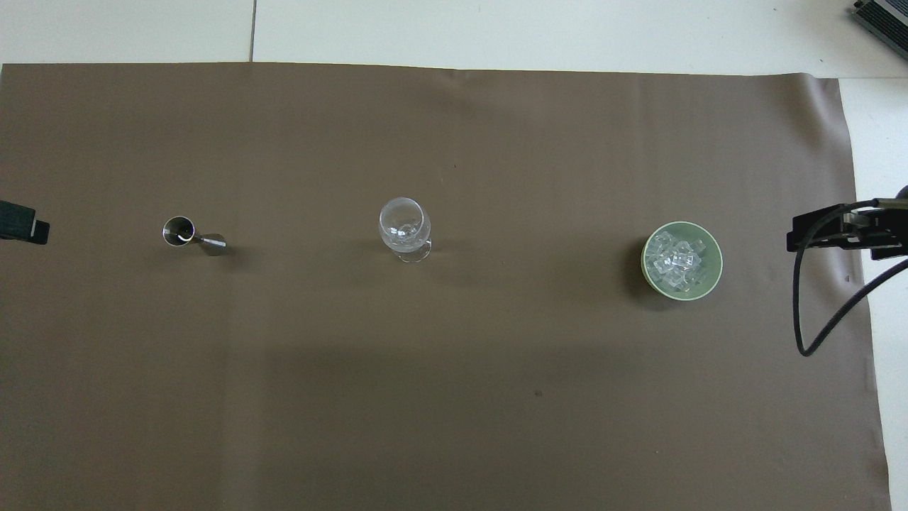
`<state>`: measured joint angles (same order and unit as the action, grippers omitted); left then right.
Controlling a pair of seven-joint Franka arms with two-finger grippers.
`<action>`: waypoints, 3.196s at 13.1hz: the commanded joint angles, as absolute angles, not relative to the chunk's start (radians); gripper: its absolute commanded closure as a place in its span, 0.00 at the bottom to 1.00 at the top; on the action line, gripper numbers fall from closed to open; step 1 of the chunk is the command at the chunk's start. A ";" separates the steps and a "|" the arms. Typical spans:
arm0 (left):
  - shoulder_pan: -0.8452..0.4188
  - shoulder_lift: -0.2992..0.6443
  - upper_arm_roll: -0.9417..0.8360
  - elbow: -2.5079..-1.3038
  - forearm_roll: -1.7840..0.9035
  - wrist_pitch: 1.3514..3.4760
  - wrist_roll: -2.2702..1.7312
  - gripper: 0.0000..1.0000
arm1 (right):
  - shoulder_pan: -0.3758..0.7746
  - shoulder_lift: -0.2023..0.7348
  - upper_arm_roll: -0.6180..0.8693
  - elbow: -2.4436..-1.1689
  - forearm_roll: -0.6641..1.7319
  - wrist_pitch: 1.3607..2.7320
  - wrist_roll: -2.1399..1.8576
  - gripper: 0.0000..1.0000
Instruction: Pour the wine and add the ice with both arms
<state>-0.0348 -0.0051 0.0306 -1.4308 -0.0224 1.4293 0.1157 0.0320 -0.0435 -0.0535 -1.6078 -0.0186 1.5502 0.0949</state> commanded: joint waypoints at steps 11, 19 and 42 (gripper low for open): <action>-0.049 0.001 0.038 -1.419 -0.020 1.433 0.124 0.00 | 0.015 -0.054 -0.048 -1.609 -0.011 1.540 0.071 0.00; -0.043 0.231 0.074 -1.180 -0.041 1.433 0.121 0.00 | 0.015 -0.054 -0.048 -1.609 -0.011 1.540 0.071 0.00; -0.006 0.403 0.468 -1.477 -0.935 1.485 -0.959 0.00 | 0.015 -0.054 -0.048 -1.609 -0.011 1.540 0.071 0.00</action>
<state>-0.0050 0.4290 0.4293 -1.4136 -0.8665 1.4902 -0.9256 0.0320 -0.0435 -0.0535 -1.6078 -0.0186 1.5502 0.0949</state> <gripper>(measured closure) 0.000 0.000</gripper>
